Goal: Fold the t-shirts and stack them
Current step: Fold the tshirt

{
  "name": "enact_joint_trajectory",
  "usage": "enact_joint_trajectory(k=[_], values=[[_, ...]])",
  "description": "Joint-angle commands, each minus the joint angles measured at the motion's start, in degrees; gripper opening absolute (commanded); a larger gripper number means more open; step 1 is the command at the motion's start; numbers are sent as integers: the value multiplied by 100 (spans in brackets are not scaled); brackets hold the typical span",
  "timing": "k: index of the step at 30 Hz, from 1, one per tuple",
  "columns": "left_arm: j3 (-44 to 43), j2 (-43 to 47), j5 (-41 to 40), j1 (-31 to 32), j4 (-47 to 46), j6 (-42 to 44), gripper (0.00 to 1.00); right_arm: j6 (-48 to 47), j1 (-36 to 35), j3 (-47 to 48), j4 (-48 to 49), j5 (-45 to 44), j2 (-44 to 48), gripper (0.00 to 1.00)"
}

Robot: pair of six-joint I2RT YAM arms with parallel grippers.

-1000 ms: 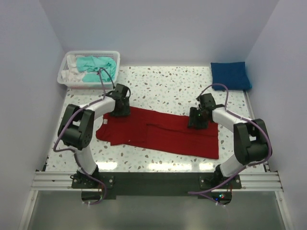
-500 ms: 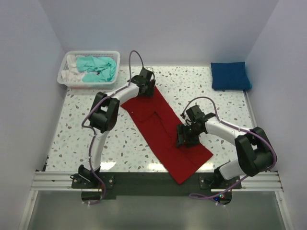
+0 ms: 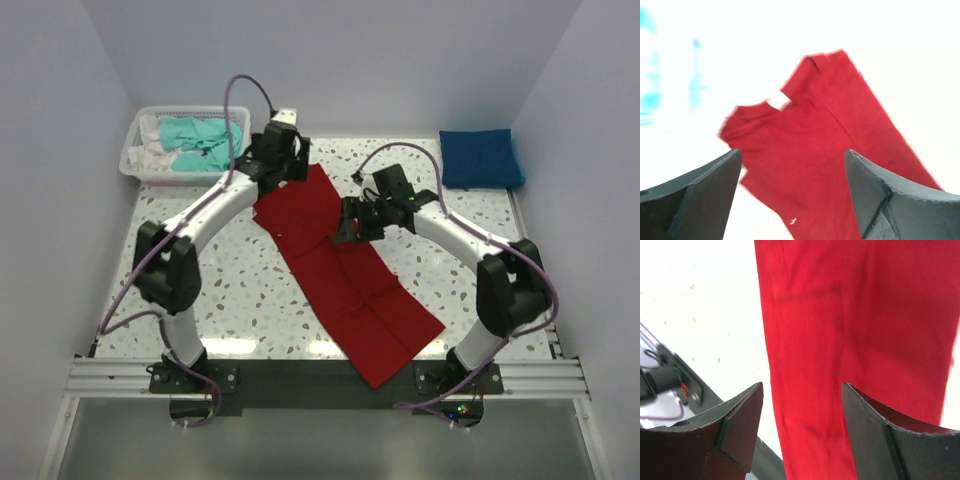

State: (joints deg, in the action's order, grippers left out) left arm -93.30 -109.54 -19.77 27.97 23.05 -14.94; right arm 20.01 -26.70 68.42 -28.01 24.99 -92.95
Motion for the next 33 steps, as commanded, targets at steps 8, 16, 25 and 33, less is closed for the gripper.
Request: enact_joint_trajectory(k=[8,16,25,33], values=[[2279,2910,-792,-195,208,-422,100,811,-292,1436,2272,1060,-2147,68],[3783,4089,-555,-195,428,-800,100,1058,-354,2604,2555,482,-3825,68],[4100,4291,-292,-195,578,-712,100,1725,393,3956,2564,-399,-5066,71],[4267,4107,385,-186,402,-598,100,1383,754,5278,1922,-741,-5305,72]])
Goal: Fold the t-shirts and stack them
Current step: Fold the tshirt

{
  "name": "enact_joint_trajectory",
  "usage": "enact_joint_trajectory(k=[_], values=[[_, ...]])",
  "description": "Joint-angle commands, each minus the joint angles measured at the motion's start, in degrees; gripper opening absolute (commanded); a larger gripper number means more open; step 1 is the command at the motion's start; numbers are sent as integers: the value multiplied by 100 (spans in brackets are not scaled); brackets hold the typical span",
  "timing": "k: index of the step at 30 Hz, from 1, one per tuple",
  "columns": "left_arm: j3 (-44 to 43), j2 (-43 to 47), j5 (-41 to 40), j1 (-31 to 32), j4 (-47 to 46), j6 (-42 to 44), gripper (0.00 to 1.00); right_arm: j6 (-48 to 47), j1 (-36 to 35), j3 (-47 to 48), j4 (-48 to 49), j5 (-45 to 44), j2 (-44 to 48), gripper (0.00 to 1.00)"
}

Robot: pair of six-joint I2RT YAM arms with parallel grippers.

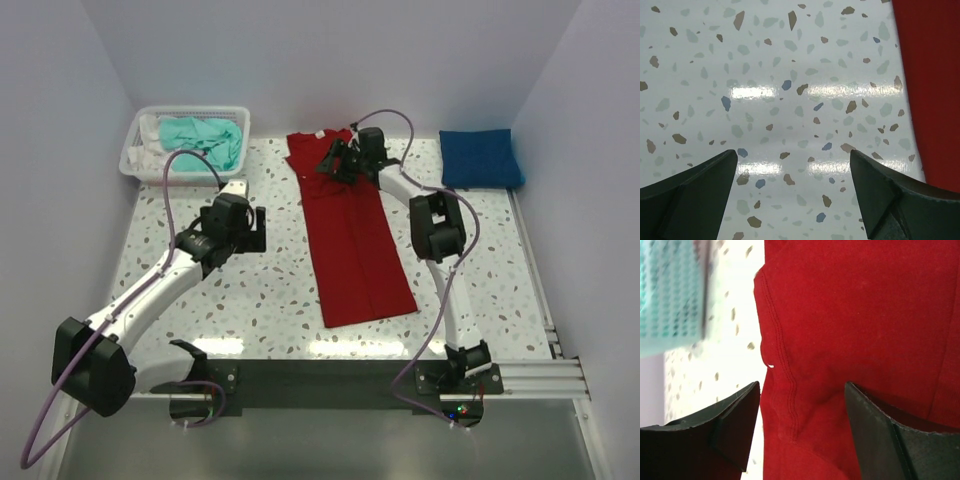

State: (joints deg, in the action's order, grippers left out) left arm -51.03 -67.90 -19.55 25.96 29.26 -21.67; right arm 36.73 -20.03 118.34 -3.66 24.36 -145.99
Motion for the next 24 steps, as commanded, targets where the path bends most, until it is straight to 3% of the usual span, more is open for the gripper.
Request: enact_joint_trajectory(k=[1,6,12,16,20,24], values=[[40,-74,512,15,-245,101,100,-289,96,268,-513,-765,70,73],[84,-153,1031,15,-368,190,100,-544,131,41,-758,-775,799,73],[145,-373,1742,59,-534,-144,100,-1264,131,-1338,-1935,-1459,2609,73],[268,-505,1902,278,-702,-503,98,-1669,122,-2849,-2988,-2083,3795,73],[268,-680,1841,751,-632,-1083,95,-1871,122,-4352,-3421,-2427,5199,72],[207,-883,1718,1306,-404,-1901,91,-1828,131,-5678,-3869,-2805,6045,67]])
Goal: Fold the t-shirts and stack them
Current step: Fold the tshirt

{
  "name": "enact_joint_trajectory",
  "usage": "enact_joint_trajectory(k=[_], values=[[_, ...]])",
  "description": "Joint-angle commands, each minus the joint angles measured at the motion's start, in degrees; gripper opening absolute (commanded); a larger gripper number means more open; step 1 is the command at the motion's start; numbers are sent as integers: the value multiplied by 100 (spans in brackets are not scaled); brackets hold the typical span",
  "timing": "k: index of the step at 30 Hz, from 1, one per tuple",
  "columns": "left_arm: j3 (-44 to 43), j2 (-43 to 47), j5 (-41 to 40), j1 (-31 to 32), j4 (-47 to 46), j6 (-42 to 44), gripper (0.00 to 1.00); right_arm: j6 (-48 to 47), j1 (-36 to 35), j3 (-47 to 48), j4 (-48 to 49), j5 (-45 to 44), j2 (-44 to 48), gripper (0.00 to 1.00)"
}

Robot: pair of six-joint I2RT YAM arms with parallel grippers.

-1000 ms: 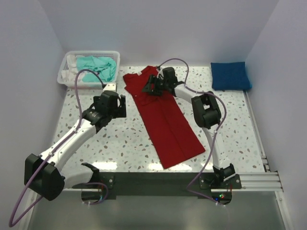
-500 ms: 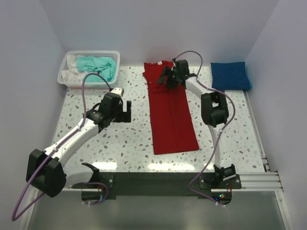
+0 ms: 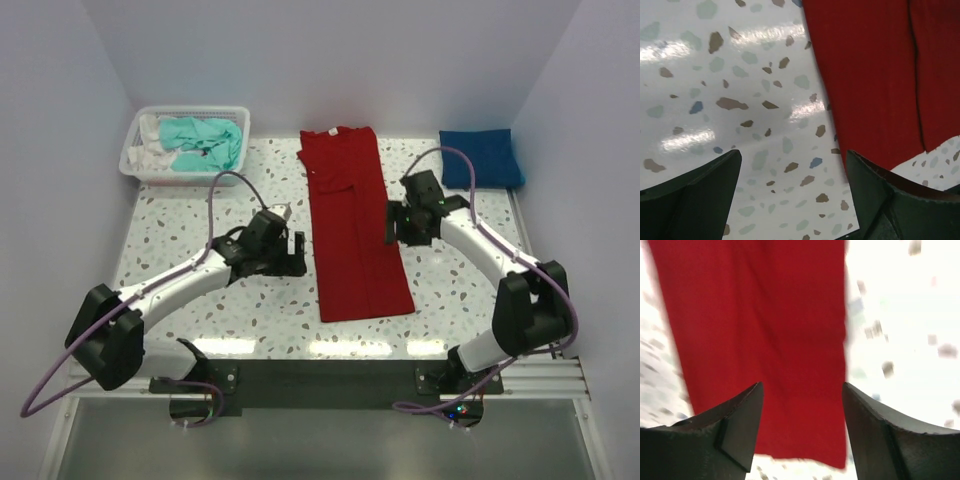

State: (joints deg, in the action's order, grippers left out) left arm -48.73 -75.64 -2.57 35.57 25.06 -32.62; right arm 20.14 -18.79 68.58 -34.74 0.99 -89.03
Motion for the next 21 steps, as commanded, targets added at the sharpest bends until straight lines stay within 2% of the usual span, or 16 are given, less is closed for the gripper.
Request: enact_joint_trajectory(k=[1,4,10,19,21], values=[[-57,-196,-15,467,77,-1129,89,-151,7,-871,-901,-460,508,65],[-58,-372,-182,1055,166,-1640,85,-37,-2,-1495,-921,-416,1027,59],[-207,-873,-455,1653,298,-2204,81,25,-2,-2164,-841,-162,1143,57],[-690,-1532,-675,2129,544,-2459,79,34,-2,-2630,-569,-12,1020,53],[-726,-1586,-710,2173,570,-2503,77,34,7,-2648,-560,50,950,48]])
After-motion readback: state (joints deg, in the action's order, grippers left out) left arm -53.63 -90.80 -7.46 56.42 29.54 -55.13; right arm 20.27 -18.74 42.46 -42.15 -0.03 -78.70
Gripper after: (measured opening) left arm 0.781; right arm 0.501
